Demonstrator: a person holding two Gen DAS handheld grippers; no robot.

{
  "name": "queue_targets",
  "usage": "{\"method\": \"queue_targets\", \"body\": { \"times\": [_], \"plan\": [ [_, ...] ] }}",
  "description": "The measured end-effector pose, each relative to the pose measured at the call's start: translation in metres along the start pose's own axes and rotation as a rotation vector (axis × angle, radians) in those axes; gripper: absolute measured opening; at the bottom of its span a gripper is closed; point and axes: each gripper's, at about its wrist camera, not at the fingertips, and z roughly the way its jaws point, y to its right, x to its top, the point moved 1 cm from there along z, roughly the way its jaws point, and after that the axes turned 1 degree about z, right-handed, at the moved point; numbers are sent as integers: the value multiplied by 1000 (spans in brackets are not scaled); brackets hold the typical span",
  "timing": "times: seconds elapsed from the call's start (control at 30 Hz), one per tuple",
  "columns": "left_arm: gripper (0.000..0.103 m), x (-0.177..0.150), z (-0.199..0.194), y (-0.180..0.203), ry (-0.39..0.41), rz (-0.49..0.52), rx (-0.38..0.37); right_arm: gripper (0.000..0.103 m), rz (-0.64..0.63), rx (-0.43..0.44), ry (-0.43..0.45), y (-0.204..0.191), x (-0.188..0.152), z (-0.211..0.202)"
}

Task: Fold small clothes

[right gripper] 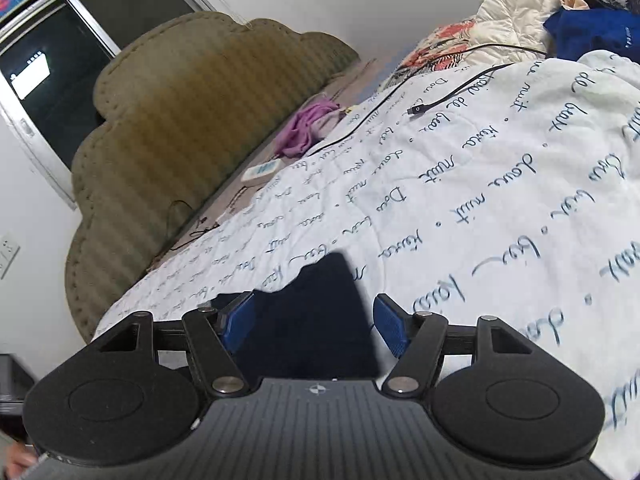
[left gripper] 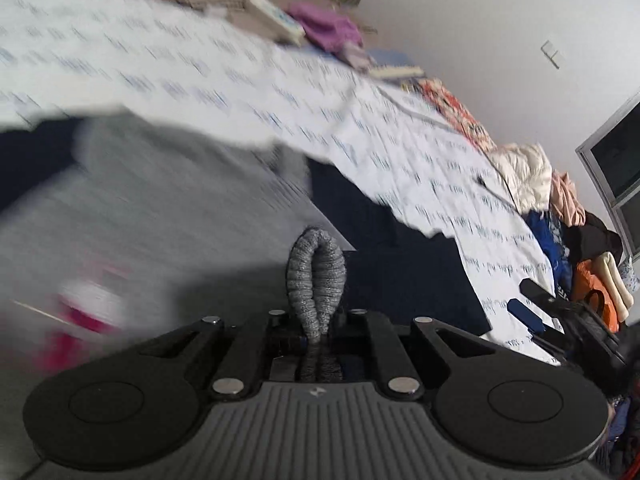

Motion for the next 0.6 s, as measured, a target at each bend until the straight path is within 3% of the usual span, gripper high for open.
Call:
{"method": "queue_targets", "body": {
  "times": [0.1,0.3,0.53,0.57,0.6],
  "plan": [
    [8,17,-32,-42,26,-10,82,72,-30,4,-39,-8,5,20],
    [8,21,-61,-133,13,-181,185,72,-155,-10,-176,-42,-7,81],
    [8,5,-48,-148,-17,-179,230,72,-211,6,-252,-70,-23,120],
    [8,5,-46,-149,-18,-177,233,70,-209,14,-260,-72,-23,126],
    [9,5,-44,-148,-19,-175,236,60,-208,27,-265,-75,-25,131]
  ]
}}
